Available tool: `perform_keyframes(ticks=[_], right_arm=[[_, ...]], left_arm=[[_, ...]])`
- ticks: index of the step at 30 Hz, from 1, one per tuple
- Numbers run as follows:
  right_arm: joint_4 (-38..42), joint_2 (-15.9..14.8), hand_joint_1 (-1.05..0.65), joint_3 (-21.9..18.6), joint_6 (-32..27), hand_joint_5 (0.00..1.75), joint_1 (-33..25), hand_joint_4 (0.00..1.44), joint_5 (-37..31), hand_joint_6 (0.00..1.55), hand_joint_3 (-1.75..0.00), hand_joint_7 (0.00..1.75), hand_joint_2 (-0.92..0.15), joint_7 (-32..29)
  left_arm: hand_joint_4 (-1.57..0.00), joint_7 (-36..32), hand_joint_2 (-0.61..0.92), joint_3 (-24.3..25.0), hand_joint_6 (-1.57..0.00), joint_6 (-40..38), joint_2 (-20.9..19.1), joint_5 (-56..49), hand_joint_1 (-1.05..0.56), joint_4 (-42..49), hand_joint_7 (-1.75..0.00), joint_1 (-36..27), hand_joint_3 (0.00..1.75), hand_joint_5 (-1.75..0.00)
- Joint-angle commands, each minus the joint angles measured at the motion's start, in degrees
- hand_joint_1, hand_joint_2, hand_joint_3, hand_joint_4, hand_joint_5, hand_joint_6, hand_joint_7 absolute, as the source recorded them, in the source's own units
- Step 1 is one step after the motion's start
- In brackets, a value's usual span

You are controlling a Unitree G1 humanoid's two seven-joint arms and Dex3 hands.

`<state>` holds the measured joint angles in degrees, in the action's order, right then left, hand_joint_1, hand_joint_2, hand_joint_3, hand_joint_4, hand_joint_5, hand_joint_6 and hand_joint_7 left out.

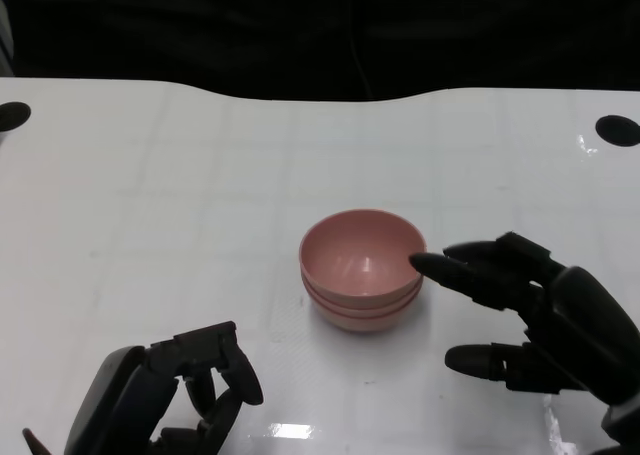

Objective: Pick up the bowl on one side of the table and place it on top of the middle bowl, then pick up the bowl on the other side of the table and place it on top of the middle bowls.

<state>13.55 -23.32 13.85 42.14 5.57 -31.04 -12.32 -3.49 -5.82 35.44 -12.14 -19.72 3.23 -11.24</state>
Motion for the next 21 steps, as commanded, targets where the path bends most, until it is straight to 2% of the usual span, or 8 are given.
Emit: perform_keyframes(ticks=[1, 8, 9, 11, 14, 16, 18, 21], right_arm=[[-2.2, -0.4, -0.28, -2.2, 0.1, 0.86, -2.7, 0.29, 3.3, 0.65, -0.17, 0.17, -0.92, 1.3], [-4.1, 1.6, -0.07, -4.5, 1.6, 0.99, -7.0, 0.61, 8.0, 0.89, -0.16, 0.30, -0.89, 1.9], [-4.1, 2.0, -0.03, -4.8, 2.1, 1.00, -7.4, 0.67, 8.6, 0.93, -0.31, 0.32, -0.81, 1.7], [-4.0, 2.6, 0.05, -5.3, 2.8, 1.03, -7.7, 0.77, 9.1, 0.99, -0.88, 0.39, -0.50, 1.8], [-2.2, 3.0, 0.07, -5.7, 4.3, 1.12, -7.3, 0.84, 9.4, 1.03, -1.09, 0.46, -0.38, 2.3], [1.0, 2.9, 0.11, -5.7, 6.3, 1.51, -6.3, 0.96, 9.8, 1.07, -1.43, 0.83, -0.22, 2.6], [2.7, 3.0, 0.11, -5.9, 7.2, 1.65, -5.6, 0.98, 9.5, 1.01, -1.57, 1.11, -0.14, 2.7], [4.1, 3.1, 0.10, -6.1, 7.5, 1.73, -4.9, 0.95, 8.6, 0.95, -1.64, 1.29, -0.10, 2.7]], left_arm=[[-0.81, 0.4, 0.45, 0.3, -0.76, -0.1, -0.5, 0.7, -0.11, -0.4, -1.44, 0.0, 1.25, -1.70], [-0.82, 0.4, 0.44, 0.4, -0.76, -0.1, -0.6, 0.8, -0.10, -0.4, -1.45, -0.1, 1.25, -1.69], [-0.82, 0.5, 0.44, 0.5, -0.76, -0.2, -0.6, 0.8, -0.10, -0.5, -1.45, -0.1, 1.25, -1.69], [-0.82, 0.5, 0.44, 0.5, -0.76, -0.2, -0.7, 0.9, -0.10, -0.5, -1.45, -0.2, 1.25, -1.69], [-0.82, 0.6, 0.44, 0.6, -0.76, -0.2, -0.8, 0.9, -0.10, -0.4, -1.45, -0.2, 1.25, -1.70], [-0.81, 0.9, 0.45, 0.8, -0.75, -0.3, -1.1, 1.3, -0.10, -0.2, -1.46, -0.2, 1.25, -1.70], [-0.81, 1.0, 0.45, 0.9, -0.75, -0.4, -1.2, 1.3, -0.10, -0.2, -1.46, -0.2, 1.25, -1.70], [-0.81, 1.2, 0.45, 1.0, -0.75, -0.6, -1.4, 1.3, -0.10, -0.2, -1.46, -0.2, 1.25, -1.71]])
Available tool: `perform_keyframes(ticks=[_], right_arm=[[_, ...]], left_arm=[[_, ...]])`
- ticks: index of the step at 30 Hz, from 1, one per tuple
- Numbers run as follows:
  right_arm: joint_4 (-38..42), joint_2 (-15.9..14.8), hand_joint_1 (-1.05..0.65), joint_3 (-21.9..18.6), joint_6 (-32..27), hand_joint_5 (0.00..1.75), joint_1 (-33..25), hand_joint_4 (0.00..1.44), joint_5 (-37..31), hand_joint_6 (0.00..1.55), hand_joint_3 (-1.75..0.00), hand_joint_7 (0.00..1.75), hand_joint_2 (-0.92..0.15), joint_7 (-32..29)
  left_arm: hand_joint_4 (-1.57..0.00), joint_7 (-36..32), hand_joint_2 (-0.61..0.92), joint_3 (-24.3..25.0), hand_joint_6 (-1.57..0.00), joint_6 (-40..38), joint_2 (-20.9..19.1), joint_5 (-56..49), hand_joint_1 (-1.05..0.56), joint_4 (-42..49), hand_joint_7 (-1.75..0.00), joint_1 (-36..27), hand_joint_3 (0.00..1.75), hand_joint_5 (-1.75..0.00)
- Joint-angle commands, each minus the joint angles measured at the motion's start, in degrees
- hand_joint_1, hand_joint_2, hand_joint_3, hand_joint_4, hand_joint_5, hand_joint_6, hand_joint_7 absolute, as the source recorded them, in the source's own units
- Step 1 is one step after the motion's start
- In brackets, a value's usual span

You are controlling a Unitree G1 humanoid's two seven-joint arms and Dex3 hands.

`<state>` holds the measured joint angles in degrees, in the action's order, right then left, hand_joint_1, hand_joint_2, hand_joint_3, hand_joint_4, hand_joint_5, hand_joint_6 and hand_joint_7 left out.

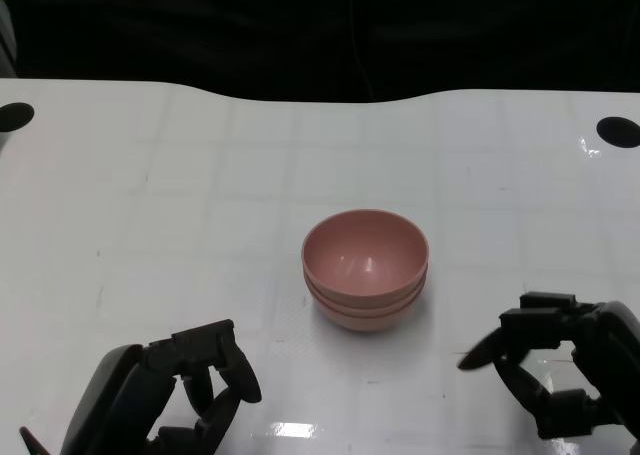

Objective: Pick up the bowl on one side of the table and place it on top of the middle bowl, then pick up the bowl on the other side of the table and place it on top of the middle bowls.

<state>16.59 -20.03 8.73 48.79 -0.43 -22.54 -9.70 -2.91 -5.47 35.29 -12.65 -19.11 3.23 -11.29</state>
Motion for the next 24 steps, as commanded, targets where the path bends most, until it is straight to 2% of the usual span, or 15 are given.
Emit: perform_keyframes(ticks=[1, 14, 24], right_arm=[[1.3, -0.2, 0.09, -1.0, 0.9, 1.74, 1.2, 0.95, 0.0, 0.94, -1.65, 1.32, -0.10, 0.2], [2.5, 0.6, 0.08, -0.8, -1.4, 1.75, 2.5, 0.91, 0.0, 0.85, -1.56, 1.44, -0.16, 2.8], [2.9, 0.2, 0.11, -1.2, -1.0, 1.75, 3.2, 0.90, 0.9, 0.84, -1.54, 1.45, -0.19, 3.5]], left_arm=[[-0.81, 0.6, 0.45, 0.6, -0.75, -0.4, -1.0, 0.8, -0.10, -0.2, -1.46, -0.1, 1.26, -1.71], [-0.80, 1.0, 0.45, 0.8, -0.75, 0.9, -1.6, 1.5, -0.09, 2.3, -1.46, 1.2, 1.25, -1.71], [-0.80, 0.5, 0.45, 0.4, -0.74, 1.2, -1.1, 0.8, -0.09, 2.8, -1.47, 1.7, 1.26, -1.73]])
